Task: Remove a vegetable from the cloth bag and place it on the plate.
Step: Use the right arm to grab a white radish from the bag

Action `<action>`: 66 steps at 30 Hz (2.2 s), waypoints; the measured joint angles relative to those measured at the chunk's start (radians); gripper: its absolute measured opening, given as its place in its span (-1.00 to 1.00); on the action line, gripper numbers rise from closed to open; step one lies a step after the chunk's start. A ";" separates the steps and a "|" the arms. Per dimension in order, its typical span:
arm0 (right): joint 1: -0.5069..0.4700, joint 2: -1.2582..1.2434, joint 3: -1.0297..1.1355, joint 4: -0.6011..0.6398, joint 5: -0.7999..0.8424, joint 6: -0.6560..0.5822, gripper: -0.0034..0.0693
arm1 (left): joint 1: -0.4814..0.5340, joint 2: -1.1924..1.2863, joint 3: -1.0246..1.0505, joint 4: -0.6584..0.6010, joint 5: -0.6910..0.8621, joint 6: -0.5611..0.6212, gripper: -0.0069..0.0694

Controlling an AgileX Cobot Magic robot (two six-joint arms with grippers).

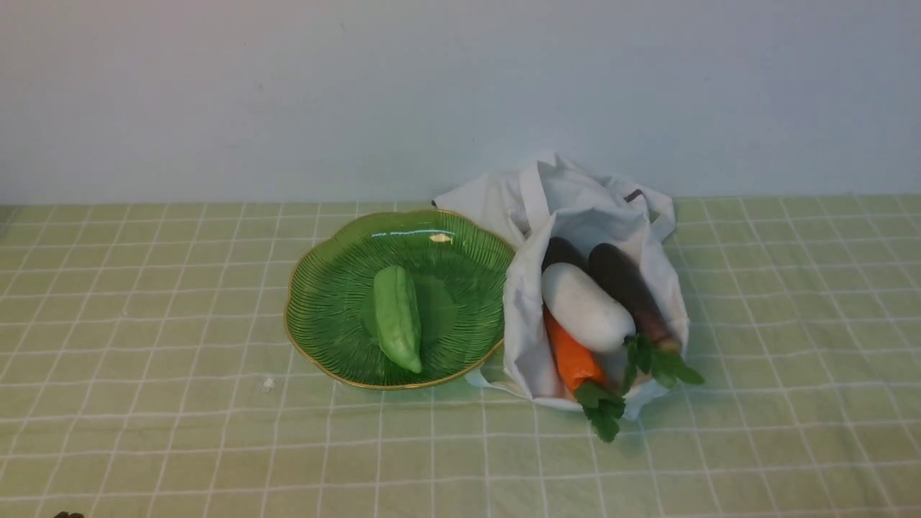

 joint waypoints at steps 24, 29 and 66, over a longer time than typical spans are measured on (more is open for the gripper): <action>0.000 0.000 0.000 -0.001 -0.001 0.000 -0.95 | 0.000 0.000 0.000 0.000 0.000 0.000 -0.83; 0.000 0.000 0.003 -0.001 -0.019 0.003 -0.95 | 0.000 0.000 0.000 0.000 0.000 0.000 -0.83; 0.000 1.116 -0.703 0.617 0.478 -0.379 -0.94 | 0.000 0.000 0.000 0.000 0.000 0.000 -0.83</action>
